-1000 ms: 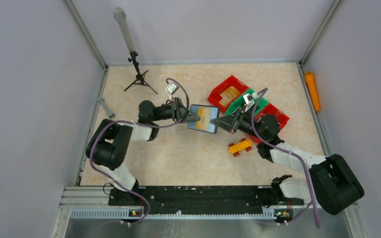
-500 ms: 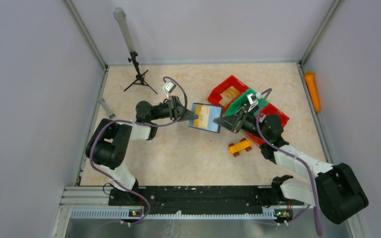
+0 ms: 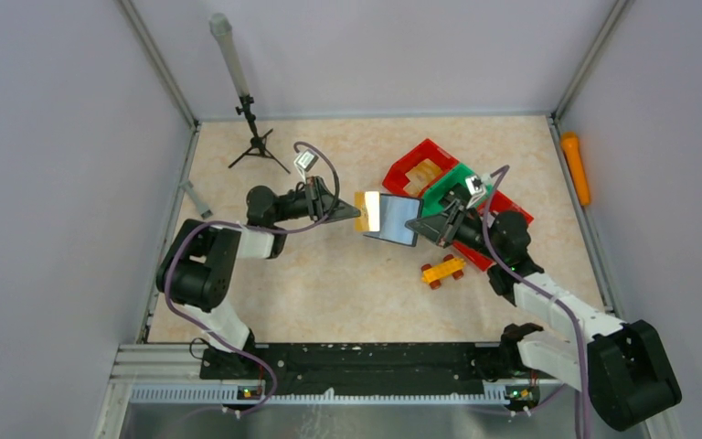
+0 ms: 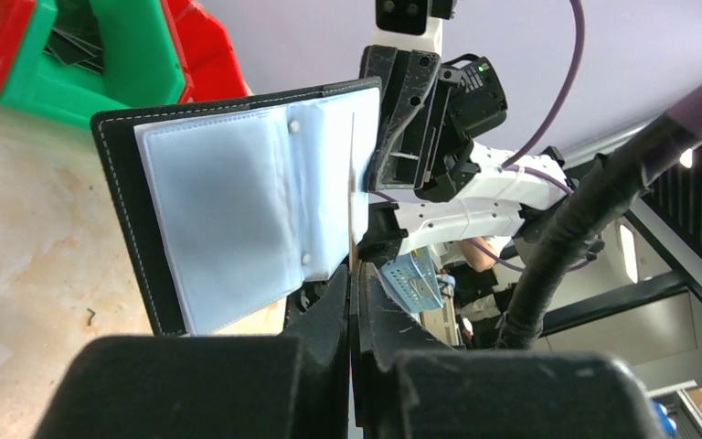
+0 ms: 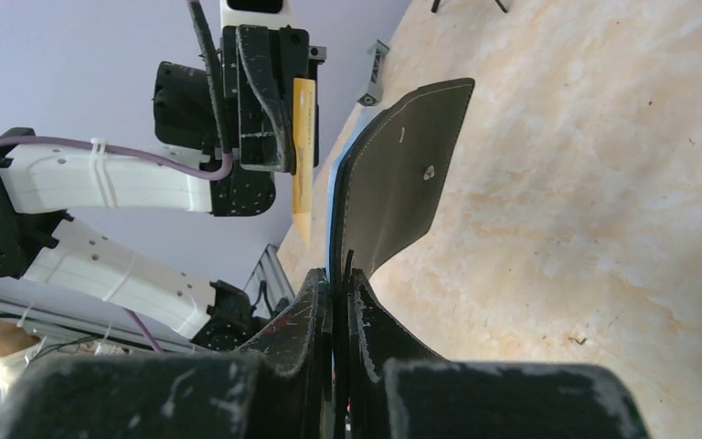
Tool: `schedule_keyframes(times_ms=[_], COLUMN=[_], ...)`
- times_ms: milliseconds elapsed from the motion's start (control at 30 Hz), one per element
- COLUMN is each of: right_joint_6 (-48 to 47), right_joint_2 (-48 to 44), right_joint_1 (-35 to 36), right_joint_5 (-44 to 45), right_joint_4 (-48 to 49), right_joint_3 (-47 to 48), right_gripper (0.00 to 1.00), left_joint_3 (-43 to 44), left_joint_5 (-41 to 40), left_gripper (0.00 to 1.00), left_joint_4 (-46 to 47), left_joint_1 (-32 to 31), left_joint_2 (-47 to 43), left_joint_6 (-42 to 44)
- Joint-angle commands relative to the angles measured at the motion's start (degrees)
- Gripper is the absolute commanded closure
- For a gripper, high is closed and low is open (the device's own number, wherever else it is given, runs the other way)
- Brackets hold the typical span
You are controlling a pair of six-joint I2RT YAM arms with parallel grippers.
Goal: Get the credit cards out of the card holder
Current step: Remove the credit card from the card holder, then place the credit card in the storage box.
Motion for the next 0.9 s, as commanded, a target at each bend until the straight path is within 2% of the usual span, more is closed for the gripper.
schedule_keyframes(times_ms=[0, 200, 500, 633, 767, 867], right_joint_6=[-2.2, -2.3, 1.7, 1.2, -6.3, -12.2], right_joint_2=[0.0, 6.8, 26.8, 32.3, 31.9, 27.7], right_joint_1=[-0.6, 0.4, 11.3, 13.6, 13.6, 13.2], right_joint_5=[-0.3, -2.0, -3.1, -3.5, 0.2, 4.6], right_joint_4=[-0.5, -0.4, 11.2, 9.9, -2.0, -9.6], right_joint_3=[0.2, 0.8, 5.6, 10.4, 13.5, 14.1], right_gripper=[1.0, 1.0, 1.0, 0.99, 0.66, 0.49], left_joint_3=[-1.2, -3.4, -4.4, -5.9, -6.0, -6.4], left_joint_5=[-1.7, -5.8, -17.7, -22.3, -22.9, -22.4], left_gripper=[1.0, 1.0, 1.0, 1.0, 1.0, 1.0], left_joint_4=[-2.5, -16.1, -42.6, -47.2, -47.8, -46.6], left_joint_1=[0.8, 2.1, 2.1, 2.1, 2.1, 2.1], left_joint_2=[-3.4, -9.8, -23.8, -29.3, -29.5, -29.5], left_joint_6=[5.1, 15.7, 36.3, 40.5, 41.0, 40.3])
